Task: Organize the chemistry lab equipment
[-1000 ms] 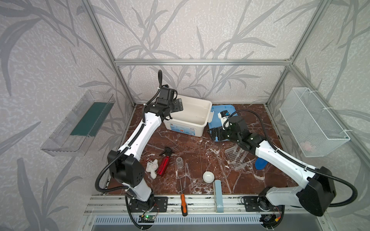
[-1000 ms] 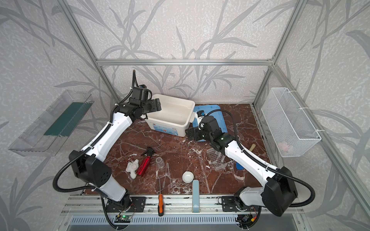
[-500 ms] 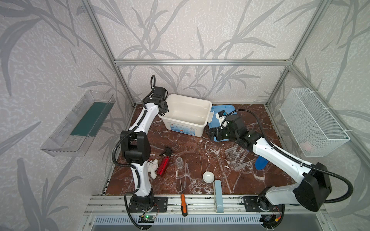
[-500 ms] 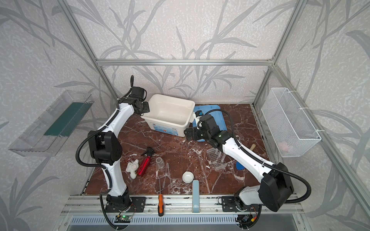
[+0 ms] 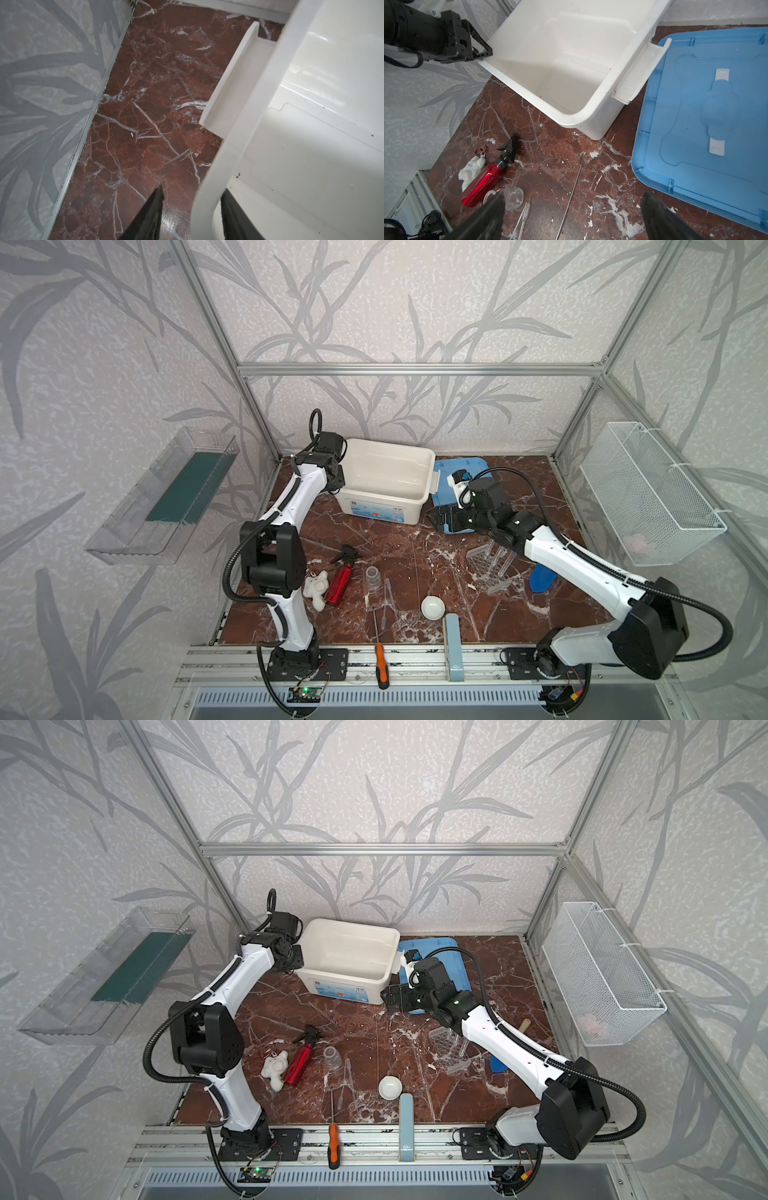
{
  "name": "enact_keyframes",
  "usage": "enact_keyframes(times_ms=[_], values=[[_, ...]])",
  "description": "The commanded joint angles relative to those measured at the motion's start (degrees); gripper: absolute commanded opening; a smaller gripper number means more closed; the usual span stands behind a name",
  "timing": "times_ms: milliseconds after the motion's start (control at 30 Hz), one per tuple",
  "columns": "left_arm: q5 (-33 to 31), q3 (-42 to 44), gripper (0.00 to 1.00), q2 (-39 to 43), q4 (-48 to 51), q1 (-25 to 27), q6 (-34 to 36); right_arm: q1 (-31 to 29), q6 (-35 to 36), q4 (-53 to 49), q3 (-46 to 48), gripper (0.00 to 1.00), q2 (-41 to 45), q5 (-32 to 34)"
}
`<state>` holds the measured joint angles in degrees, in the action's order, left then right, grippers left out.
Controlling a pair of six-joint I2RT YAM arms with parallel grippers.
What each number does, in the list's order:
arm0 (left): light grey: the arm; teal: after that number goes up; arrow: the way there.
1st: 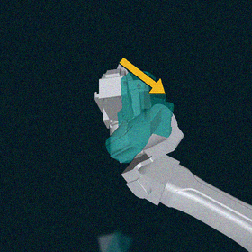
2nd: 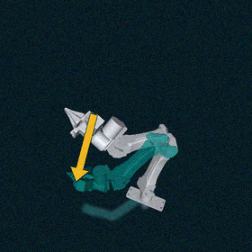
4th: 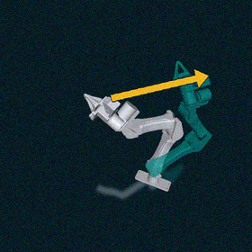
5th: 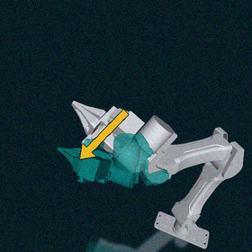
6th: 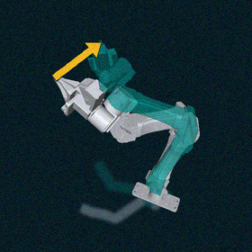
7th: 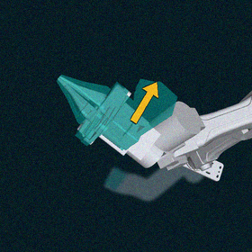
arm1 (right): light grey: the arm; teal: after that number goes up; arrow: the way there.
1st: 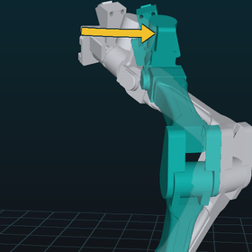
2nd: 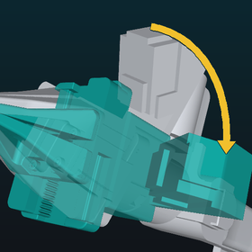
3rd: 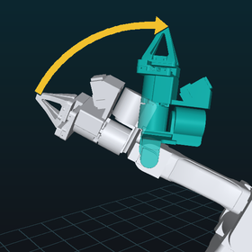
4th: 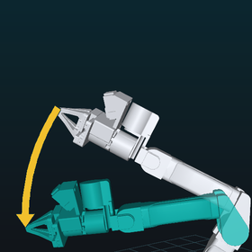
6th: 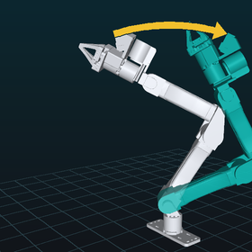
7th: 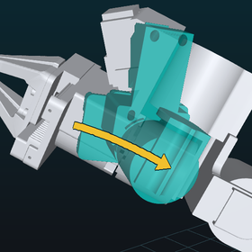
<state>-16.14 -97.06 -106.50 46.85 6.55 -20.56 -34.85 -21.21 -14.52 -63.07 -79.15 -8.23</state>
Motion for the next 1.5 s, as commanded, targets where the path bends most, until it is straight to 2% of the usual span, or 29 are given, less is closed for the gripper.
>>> enact_keyframes(times_ms=[0, 133, 300, 433, 500, 567, 633, 767, 967, 1167, 1267, 1467], values=[[-0.21, 1.67, 0.47, 4.58, 3.71, 0.65, -2.01, 0.20, 0.20, -0.42, -0.18, 1.00, 0.05, -0.30], [2.50, 5.97, 0.53, 9.14, -0.25, 0.73, -1.02, 0.20, 0.10, -0.33, -0.13, 0.99, 0.10, -0.30], [3.33, 3.35, 0.57, 13.17, 2.62, 1.42, -1.29, 0.20, 0.32, -0.54, -0.51, 1.00, 1.22, -0.30], [4.13, 2.77, 0.69, 18.38, 5.83, 4.31, -0.18, 0.20, 1.55, -2.71, -0.84, 0.99, 3.06, -0.53], [8.70, 3.83, 0.70, 21.62, 7.53, 5.91, 0.85, 0.22, 3.95, -3.45, -0.37, 0.99, 5.03, -2.84], [17.73, 7.50, 0.72, 25.97, 7.35, 7.58, 1.25, 0.20, 6.93, -4.51, 0.60, 0.99, 7.55, -6.35], [20.85, 11.56, 0.74, 29.85, 7.42, 10.78, 1.24, 0.22, 9.09, -6.23, 1.56, 0.99, 9.95, -8.41], [15.93, 16.22, 0.82, 33.49, 14.04, 20.00, 0.24, -0.02, 12.43, -10.14, 3.72, 0.99, 13.32, -11.01], [16.40, 29.33, 0.85, 36.36, 11.47, 28.43, -6.34, -3.01, 12.97, -7.36, 8.15, 0.99, 15.82, -9.04], [16.43, 41.47, 0.85, 36.27, 1.74, 32.57, -14.28, -6.24, 10.74, -4.57, 10.68, 0.99, 15.23, -9.32], [14.00, 43.50, 0.86, 34.60, 0.55, 33.71, -15.98, -7.64, 10.12, -3.32, 11.41, 0.99, 13.55, -11.61], [10.37, 47.31, 0.86, 30.48, -3.97, 33.71, -17.10, -9.78, 9.58, -2.70, 11.65, 0.99, 10.54, -12.07]])
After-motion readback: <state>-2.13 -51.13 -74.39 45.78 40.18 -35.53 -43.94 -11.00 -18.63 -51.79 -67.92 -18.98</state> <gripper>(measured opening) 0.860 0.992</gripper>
